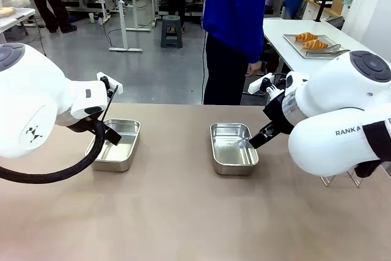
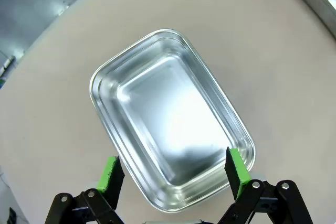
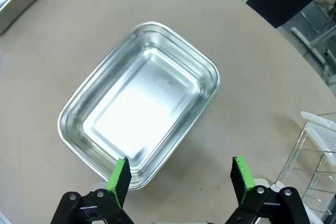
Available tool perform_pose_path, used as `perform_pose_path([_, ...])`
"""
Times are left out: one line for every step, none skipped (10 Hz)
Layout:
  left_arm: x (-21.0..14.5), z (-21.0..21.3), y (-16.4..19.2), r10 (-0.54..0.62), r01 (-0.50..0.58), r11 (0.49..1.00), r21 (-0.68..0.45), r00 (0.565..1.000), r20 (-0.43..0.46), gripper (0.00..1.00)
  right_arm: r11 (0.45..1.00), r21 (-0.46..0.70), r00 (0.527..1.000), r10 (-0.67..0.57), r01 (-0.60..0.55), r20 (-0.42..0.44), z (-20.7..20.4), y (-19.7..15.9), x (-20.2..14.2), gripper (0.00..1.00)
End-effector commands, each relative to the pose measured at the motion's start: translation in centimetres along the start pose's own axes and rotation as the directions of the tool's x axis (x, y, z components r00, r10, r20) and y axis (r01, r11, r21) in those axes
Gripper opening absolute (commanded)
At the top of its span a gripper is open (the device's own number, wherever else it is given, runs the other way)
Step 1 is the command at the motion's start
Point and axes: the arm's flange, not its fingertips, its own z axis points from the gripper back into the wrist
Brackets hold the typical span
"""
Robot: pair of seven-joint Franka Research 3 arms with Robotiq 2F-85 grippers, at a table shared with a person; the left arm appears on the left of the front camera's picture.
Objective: Place the bread in airtight containers.
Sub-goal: Lift both Airtight Container.
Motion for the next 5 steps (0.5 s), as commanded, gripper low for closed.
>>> perform_pose_path([0.0, 0.0, 0.0, -0.001, 0.001, 1.0, 0.0, 1.0, 0.0, 1.0, 1.0, 0.0, 1.0, -0.001, 0.001, 0.001, 0.0, 0.0, 0.0, 1.0])
perform_pose_path([0.0, 0.0, 0.0, -0.001, 0.001, 1.0, 0.0, 1.0, 0.0, 1.0, 1.0, 0.0, 1.0, -0.001, 0.001, 0.001, 0.0, 0.0, 0.0, 1.0])
perform_pose_path([0.0, 0.0, 0.0, 0.0, 0.0, 1.0, 0.0, 1.0, 0.0, 1.0, 1.0, 0.0, 1.0, 0.0, 0.0, 0.0, 0.0, 0.0, 0.0, 1.0])
perform_pose_path([1.4, 2.8, 1.8, 0.007, -0.006, 1.0, -0.028, 0.999, 0.041, 1.0, 1.0, 0.006, 0.999, 0.003, -0.003, 0.044, 2.3, -1.5, 2.3, 1.0])
perform_pose_path([3.3, 5.7, 3.9, 0.009, -0.006, 0.998, -0.067, 0.999, 0.051, 1.0, 1.0, -0.003, 0.997, -0.016, 0.016, 0.077, 5.5, -3.1, 4.4, 1.0])
